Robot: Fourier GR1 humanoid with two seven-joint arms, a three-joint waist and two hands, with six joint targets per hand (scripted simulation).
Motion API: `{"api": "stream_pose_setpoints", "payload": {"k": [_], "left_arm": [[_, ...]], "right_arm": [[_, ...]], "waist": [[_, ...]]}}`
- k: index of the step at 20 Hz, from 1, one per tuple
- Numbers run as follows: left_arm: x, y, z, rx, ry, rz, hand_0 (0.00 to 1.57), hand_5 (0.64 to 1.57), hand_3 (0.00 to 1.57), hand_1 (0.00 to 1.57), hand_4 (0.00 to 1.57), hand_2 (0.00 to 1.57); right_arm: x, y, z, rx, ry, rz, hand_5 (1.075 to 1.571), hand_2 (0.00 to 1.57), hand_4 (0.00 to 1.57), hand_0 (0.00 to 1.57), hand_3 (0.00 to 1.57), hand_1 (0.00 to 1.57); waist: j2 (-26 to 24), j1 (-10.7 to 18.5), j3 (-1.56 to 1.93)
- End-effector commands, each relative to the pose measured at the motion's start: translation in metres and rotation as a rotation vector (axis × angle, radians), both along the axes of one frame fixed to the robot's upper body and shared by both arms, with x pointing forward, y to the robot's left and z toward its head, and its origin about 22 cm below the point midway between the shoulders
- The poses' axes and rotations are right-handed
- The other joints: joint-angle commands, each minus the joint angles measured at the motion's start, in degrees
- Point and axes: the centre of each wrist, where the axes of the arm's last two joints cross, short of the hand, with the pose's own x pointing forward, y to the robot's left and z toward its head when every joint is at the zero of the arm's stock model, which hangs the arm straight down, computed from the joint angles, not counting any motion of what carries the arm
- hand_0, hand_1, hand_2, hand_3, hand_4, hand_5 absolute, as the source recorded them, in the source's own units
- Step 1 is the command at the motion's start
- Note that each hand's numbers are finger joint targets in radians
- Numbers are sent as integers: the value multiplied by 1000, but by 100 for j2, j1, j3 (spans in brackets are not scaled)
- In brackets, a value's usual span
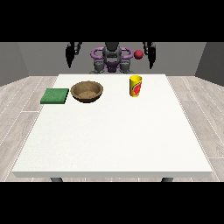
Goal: Pick the cup and pour the ball into the bowl, then pick the bowl and place it on the pad
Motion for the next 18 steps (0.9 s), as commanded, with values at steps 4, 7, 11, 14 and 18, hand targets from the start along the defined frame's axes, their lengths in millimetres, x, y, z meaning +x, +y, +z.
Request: {"api": "stream_pose_setpoints", "payload": {"k": [4,7,11,14,18], "left_arm": [[4,9,29,31,-29,3,0,1562,0,0,0,0],[-18,-15,15,-228,124,18,0,1562,0,0,0,0],[-39,-3,23,-222,224,77,0,1557,0,0,0,0],[-51,-5,35,-211,178,96,0,1551,0,0,0,0],[-54,-11,66,-205,71,79,0,1551,0,0,0,0]], "right_arm": [[4,-4,29,-26,-33,20,1570,0,583,0,0,0],[-28,11,4,157,148,29,1570,0,583,0,0,0],[-53,-1,14,211,257,-6,1569,0,528,0,0,0],[-59,15,46,226,203,29,1569,0,529,0,0,0],[-74,5,74,218,103,20,1570,0,504,0,0,0]], "waist": [[-1332,65,-17],[-2308,-44,-20],[-2769,-106,-21],[-2408,-178,-24],[-1837,-229,-23]]}}
